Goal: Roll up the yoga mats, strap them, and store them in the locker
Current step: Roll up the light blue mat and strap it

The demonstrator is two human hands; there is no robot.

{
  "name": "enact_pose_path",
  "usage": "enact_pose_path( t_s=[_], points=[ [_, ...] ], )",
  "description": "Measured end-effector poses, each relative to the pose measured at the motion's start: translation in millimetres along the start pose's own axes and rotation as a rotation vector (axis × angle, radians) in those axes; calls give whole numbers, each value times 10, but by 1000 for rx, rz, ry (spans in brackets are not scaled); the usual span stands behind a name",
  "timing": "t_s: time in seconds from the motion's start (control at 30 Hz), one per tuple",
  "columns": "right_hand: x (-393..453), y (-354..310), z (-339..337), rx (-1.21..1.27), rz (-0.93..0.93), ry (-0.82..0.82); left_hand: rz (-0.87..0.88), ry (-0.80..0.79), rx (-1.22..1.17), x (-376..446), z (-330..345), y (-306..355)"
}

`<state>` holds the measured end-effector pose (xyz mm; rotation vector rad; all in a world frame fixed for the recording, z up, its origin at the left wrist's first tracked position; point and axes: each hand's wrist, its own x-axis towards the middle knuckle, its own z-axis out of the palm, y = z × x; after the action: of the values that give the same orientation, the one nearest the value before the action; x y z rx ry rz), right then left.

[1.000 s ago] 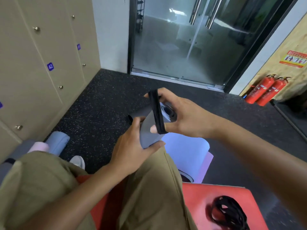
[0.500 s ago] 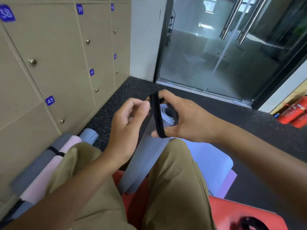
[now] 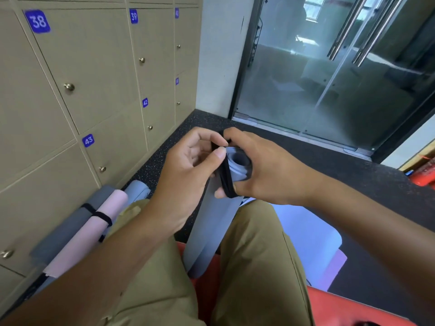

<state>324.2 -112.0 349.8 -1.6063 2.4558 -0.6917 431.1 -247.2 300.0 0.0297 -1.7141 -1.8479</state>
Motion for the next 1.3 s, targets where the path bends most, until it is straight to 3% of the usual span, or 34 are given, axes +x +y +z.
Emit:
enact_pose_path(
  t_s=[0.23, 0.63, 1.07, 1.3],
  points=[
    [-24, -19, 71, 133, 46, 23, -76, 75, -104, -136, -93, -110],
    [-144, 202, 409, 526, 243, 126, -131, 162, -23, -256, -236, -358],
    [-320, 583, 1029, 435, 406, 63, -284, 158, 192, -515, -349, -950],
    [-364, 678, 1139, 522, 367, 56, -338, 119, 273, -549, -332, -1096]
  ],
)
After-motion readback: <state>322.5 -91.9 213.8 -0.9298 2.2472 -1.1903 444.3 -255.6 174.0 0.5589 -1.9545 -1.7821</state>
